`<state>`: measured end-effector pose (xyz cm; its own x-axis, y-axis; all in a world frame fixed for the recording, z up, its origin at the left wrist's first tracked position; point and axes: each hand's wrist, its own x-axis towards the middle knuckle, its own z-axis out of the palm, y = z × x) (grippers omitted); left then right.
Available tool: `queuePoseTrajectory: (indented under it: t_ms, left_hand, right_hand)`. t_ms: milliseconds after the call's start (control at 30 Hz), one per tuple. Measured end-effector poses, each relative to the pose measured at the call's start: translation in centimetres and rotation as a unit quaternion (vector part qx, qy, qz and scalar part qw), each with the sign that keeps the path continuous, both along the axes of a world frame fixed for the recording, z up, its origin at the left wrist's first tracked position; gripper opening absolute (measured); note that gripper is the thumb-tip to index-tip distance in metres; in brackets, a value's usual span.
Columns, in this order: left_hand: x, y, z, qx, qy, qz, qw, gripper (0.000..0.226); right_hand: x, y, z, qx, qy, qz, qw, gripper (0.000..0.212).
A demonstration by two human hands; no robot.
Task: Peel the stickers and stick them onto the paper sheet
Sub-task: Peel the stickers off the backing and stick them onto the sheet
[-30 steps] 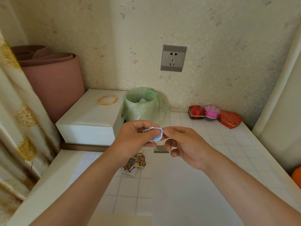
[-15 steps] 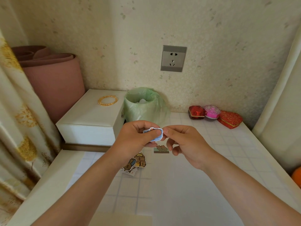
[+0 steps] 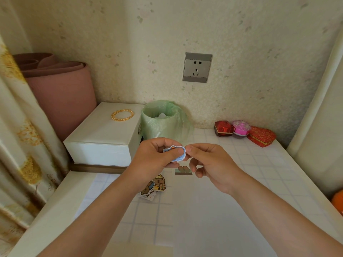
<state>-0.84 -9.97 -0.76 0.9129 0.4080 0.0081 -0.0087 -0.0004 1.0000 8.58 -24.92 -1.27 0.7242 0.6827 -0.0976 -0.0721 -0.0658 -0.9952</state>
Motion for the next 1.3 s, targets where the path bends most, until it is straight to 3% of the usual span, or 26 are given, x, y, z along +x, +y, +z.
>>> queuePoseTrajectory:
  t_ms: [333, 500, 667, 733, 800, 900, 1000, 1200, 1300]
  left_hand:
    - [0.1, -0.2, -0.2, 0.019, -0.005, 0.018, 1.000, 0.006]
    - [0.2, -1.1, -0.6, 0.018, 0.005, 0.046, 0.999, 0.005]
    - [0.3, -1.4, -0.7, -0.048, 0.021, 0.077, 0.996, 0.006]
    - [0.3, -1.5, -0.7, -0.064, 0.036, 0.072, 0.995, 0.005]
    - [0.3, -1.6, -0.9, -0.040, 0.055, 0.065, 0.996, 0.005]
    - [0.3, -2.0, -1.3, -0.019, 0.076, 0.060, 0.995, 0.007]
    - [0.2, -2.4, -1.3, -0.060, 0.081, 0.068, 0.993, 0.009]
    - [-0.2, -2.3, -1.2, -0.200, 0.095, 0.052, 0.974, 0.012]
    - [-0.2, -2.0, -1.3, -0.231, 0.094, 0.044, 0.967, 0.015]
  right_hand:
    - [-0.4, 0.2, 0.2, -0.011, -0.045, -0.026, 0.999, 0.017]
    - [-1.0, 0.6, 0.0, -0.096, -0.221, -0.097, 0.966, 0.020]
    - [-1.0, 0.4, 0.3, -0.047, -0.218, -0.076, 0.972, 0.015]
    - [-0.8, 0.3, 0.1, -0.066, -0.260, -0.074, 0.960, 0.017]
    - [-0.5, 0.1, -0.7, -0.118, -0.386, -0.089, 0.911, 0.014]
    - [-0.5, 0.0, -1.7, -0.172, -0.598, -0.129, 0.772, 0.014]
    - [-0.1, 0.2, -2.1, -0.137, -0.697, -0.138, 0.691, 0.017]
    - [0.6, 0.3, -1.9, -0.127, -0.792, -0.121, 0.585, 0.021]
    - [0.6, 0.3, -1.7, -0.126, -0.804, -0.096, 0.573, 0.020]
